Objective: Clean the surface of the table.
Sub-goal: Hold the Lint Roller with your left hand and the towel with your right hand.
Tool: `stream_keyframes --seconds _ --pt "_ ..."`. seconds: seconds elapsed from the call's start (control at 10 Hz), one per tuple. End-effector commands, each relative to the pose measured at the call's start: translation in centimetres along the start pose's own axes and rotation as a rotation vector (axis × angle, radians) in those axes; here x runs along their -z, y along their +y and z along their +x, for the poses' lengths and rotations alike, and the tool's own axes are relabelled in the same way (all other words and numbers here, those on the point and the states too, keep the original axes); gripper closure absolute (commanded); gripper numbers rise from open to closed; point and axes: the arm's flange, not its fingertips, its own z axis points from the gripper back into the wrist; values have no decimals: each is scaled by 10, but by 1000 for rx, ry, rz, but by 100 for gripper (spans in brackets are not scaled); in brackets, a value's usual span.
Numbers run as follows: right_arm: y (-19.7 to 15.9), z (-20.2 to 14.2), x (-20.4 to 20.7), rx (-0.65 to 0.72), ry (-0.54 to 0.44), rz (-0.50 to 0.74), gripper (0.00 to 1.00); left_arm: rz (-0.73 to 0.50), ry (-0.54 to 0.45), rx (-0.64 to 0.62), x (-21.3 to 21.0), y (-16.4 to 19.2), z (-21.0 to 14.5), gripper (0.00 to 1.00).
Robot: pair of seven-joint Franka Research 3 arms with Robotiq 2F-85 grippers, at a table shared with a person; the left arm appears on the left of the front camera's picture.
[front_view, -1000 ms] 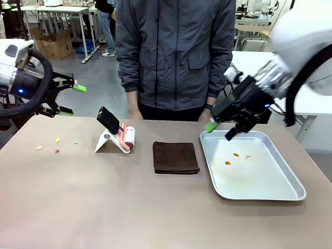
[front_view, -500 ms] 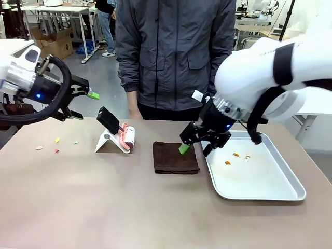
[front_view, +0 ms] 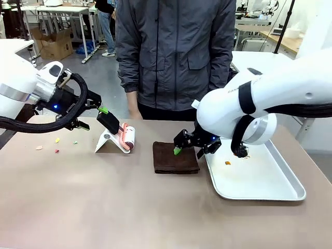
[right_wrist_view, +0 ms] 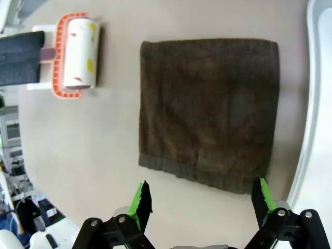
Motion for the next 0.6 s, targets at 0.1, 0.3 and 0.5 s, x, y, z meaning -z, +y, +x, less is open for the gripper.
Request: stream_keyframes --seconds 0.1,0.3,0.5 --pt "2 8 3 -20 0 8 0 -7 6 -12 6 -7 8 0" --pt "-1 3 7 4 1 1 0 1 8 1 7 -1 5 0" --pt "-1 3 7 4 1 1 0 1 8 1 7 -1 5 0"
